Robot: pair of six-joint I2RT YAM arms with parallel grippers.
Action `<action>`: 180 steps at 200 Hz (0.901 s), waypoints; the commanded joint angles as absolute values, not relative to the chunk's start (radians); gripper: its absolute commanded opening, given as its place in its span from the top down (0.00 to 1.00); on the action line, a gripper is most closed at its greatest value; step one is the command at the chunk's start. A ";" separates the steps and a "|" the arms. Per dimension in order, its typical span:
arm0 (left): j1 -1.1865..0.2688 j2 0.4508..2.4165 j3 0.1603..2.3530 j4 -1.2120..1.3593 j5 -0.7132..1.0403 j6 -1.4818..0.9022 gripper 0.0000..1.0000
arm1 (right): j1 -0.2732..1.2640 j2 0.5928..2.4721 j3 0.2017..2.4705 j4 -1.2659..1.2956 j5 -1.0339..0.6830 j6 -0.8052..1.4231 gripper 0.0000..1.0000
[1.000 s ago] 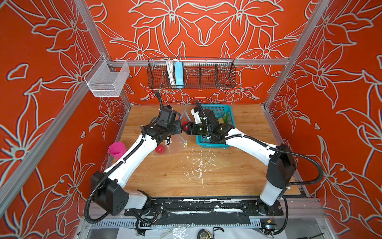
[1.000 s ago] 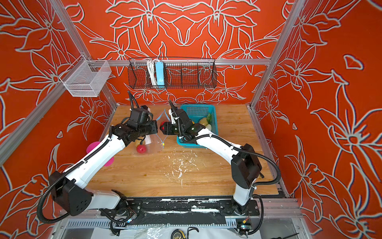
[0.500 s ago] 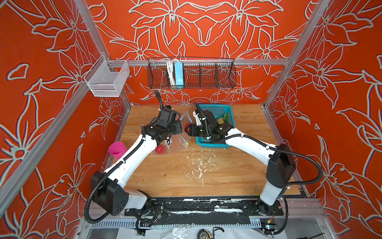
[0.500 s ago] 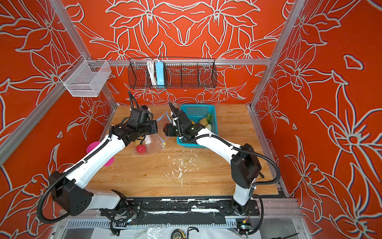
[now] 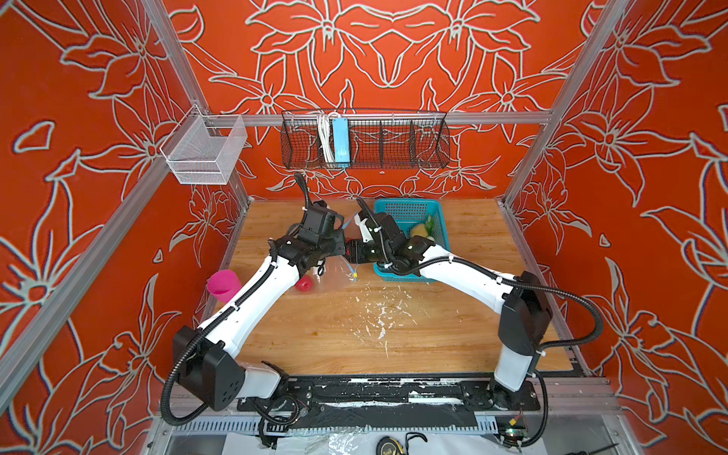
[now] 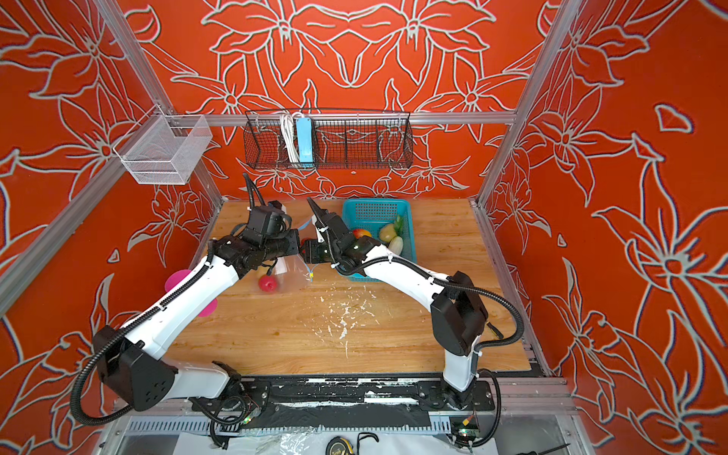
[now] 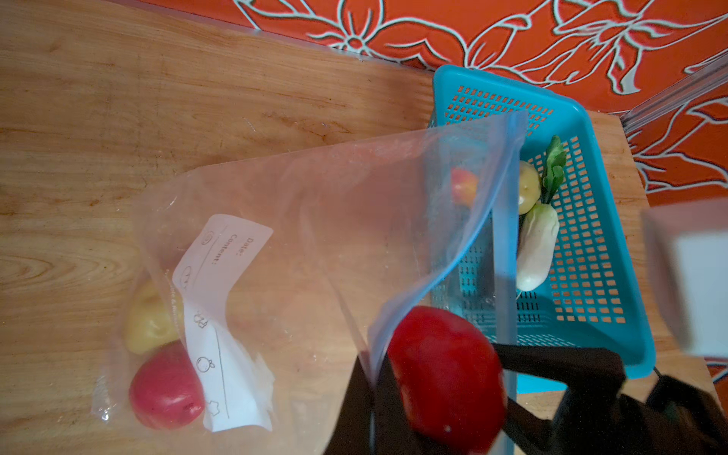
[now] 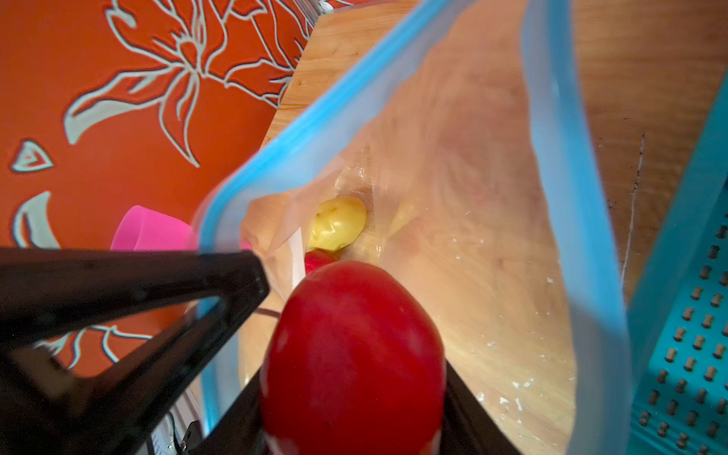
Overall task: Place the food in the zip-top bag and seal the zipper
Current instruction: 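Open the right gripper to drop the red fruit into the bag, then withdraw the right gripper from the bag back over the basket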
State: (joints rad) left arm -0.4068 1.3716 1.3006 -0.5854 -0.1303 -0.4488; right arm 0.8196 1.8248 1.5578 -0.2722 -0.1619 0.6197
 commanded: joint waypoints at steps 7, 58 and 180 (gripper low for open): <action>-0.413 1.358 1.306 -0.588 -0.146 -0.448 1.00 | 0.820 1.851 1.577 -0.268 -0.216 0.618 0.42; -0.413 1.359 1.308 -0.589 -0.146 -0.447 1.00 | 0.819 1.830 1.578 -0.255 -0.235 0.614 0.34; -0.413 1.358 1.310 -0.589 -0.144 -0.447 1.00 | 0.818 1.753 1.545 -0.264 -0.210 0.558 0.22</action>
State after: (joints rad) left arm -0.4068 1.3716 1.3006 -0.5892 -0.1368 -0.4473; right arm 0.8173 1.8149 1.5562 -0.2543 -0.2440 0.5869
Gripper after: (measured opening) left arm 0.049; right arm 0.770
